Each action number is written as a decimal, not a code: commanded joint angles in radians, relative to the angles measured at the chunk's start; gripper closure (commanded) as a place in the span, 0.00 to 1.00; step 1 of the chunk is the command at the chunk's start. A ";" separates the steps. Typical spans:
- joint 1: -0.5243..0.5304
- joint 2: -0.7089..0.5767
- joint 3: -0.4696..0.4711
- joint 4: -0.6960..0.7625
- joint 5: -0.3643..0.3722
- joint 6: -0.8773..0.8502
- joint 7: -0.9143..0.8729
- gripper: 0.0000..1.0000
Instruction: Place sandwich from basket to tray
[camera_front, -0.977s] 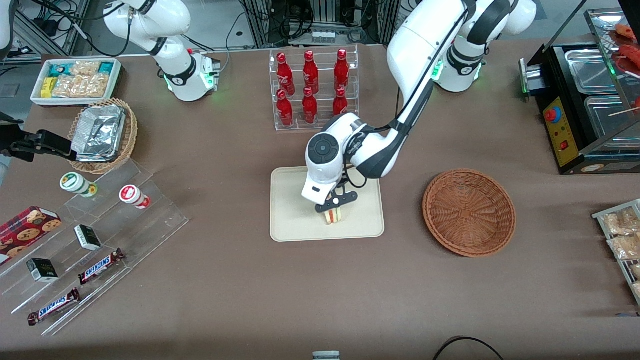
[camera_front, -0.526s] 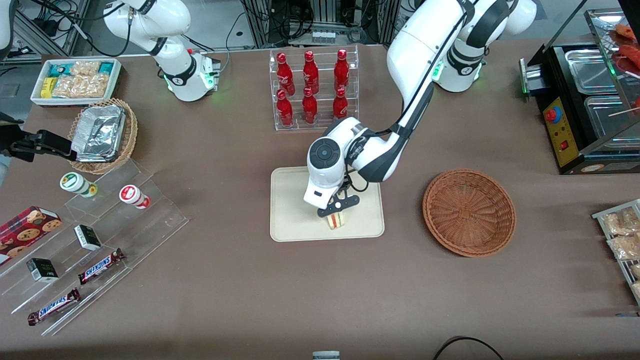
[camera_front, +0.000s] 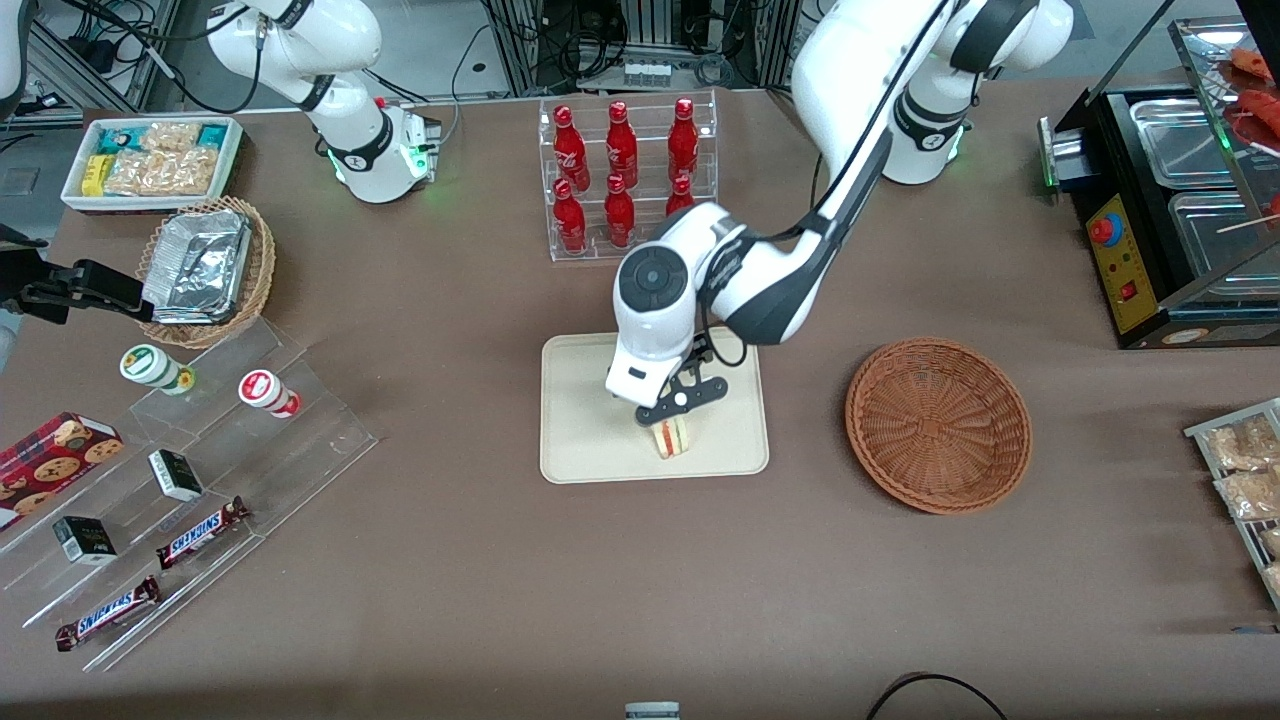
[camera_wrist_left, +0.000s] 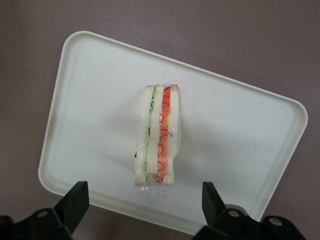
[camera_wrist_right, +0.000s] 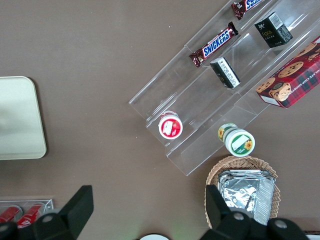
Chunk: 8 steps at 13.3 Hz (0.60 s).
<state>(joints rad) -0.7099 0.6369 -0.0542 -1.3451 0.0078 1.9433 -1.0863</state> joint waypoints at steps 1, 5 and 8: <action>0.023 -0.098 0.001 -0.032 0.000 -0.081 0.148 0.00; 0.157 -0.166 0.004 -0.048 0.004 -0.197 0.206 0.00; 0.263 -0.250 0.005 -0.104 -0.002 -0.231 0.373 0.00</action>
<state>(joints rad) -0.5043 0.4754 -0.0417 -1.3706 0.0088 1.7286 -0.7897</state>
